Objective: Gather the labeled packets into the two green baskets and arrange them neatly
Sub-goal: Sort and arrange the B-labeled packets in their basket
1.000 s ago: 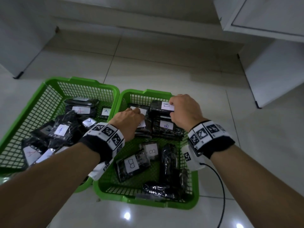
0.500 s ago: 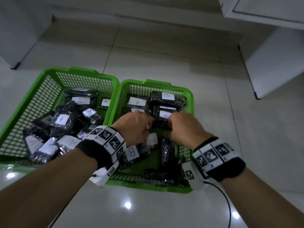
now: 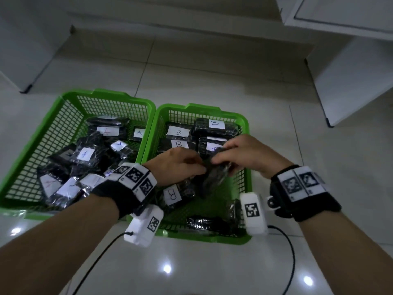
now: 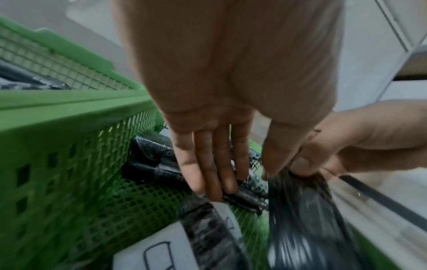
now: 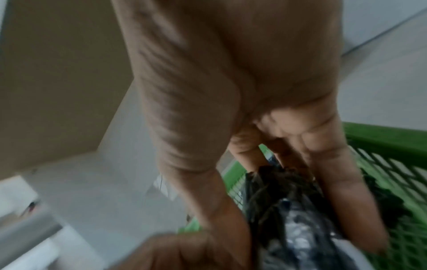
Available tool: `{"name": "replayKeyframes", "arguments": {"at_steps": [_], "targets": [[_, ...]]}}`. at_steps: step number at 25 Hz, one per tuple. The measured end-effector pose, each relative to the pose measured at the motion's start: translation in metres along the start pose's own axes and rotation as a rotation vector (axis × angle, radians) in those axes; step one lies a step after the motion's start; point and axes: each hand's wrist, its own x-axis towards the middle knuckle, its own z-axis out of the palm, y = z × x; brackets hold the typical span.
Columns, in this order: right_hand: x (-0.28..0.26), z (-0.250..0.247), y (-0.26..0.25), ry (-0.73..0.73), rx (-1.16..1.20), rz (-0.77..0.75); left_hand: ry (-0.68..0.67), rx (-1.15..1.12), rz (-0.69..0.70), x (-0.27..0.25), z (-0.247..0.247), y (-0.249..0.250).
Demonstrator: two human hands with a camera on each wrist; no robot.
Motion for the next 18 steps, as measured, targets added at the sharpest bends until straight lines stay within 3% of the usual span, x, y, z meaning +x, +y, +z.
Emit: {"name": "replayKeyframes", "arguments": {"at_steps": [2,4,6,9,13,18], "targets": [[-0.003,-0.009,-0.004,0.08,0.221,0.004,0.0,-0.217,0.034,-0.004,0.0,0.005],[-0.005,-0.01,-0.007,0.123,0.298,0.014,0.086,-0.368,0.036,-0.005,0.0,0.006],[-0.007,-0.008,-0.006,0.133,0.301,-0.006,0.137,-0.591,-0.033,-0.006,-0.001,0.008],[-0.009,-0.004,-0.005,0.119,0.475,-0.084,0.101,-0.921,-0.144,-0.008,-0.005,0.013],[-0.008,0.004,-0.003,0.102,0.626,-0.144,0.103,-0.962,-0.152,-0.008,-0.006,0.012],[-0.002,0.016,-0.004,0.149,0.642,-0.139,0.108,-0.804,-0.217,-0.001,-0.004,0.009]]}}
